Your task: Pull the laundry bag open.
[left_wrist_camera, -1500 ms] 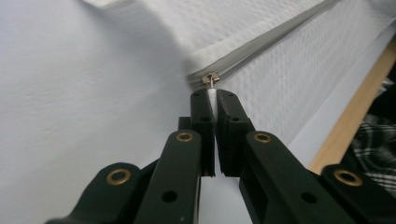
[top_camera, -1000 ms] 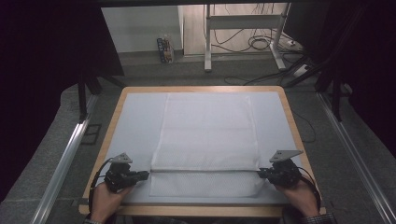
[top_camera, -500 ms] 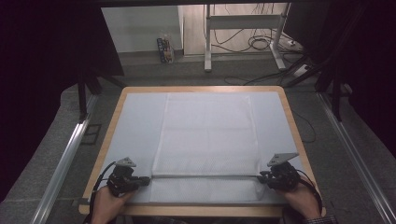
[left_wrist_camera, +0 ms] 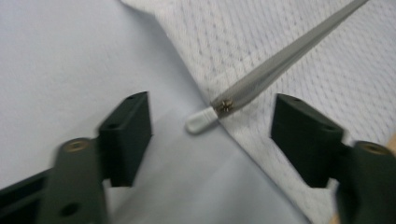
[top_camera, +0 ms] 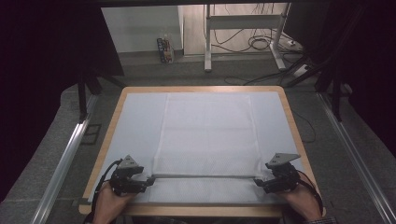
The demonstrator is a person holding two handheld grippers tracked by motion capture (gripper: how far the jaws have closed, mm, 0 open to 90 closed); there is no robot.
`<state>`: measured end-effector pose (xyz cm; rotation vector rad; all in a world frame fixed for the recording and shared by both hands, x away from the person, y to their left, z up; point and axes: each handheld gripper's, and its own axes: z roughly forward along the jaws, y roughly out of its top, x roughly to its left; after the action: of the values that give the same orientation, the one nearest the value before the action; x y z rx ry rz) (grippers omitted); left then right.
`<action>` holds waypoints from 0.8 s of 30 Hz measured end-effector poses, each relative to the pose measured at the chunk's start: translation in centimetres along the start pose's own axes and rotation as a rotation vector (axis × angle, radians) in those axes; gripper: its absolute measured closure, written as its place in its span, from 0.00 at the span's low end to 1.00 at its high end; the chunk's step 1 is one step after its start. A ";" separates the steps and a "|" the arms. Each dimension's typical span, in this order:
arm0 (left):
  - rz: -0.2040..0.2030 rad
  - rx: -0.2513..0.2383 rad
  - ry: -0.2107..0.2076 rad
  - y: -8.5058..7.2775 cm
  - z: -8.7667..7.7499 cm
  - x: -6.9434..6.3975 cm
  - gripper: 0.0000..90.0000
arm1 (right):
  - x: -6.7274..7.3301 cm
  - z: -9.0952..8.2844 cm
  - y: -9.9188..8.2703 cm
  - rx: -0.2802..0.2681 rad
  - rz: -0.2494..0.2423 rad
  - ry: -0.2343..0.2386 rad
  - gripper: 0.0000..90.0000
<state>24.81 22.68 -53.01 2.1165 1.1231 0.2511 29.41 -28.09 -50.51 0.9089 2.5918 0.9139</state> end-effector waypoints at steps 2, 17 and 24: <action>0.012 -0.006 0.009 0.1 0.0 -0.1 0.22 | 0.0 0.1 0.0 -0.009 0.002 -0.006 0.14; 0.054 -0.066 0.063 -0.1 -1.5 -1.0 0.02 | 0.2 -1.2 0.3 -0.108 0.056 -0.004 0.00; 0.067 -0.099 0.103 -0.7 -2.9 -1.6 0.01 | 0.5 -2.6 0.3 -0.154 0.071 -0.016 0.00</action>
<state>22.07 23.09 -51.14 2.0747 1.0768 0.4427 28.13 -28.85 -48.32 0.9664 2.4500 1.1026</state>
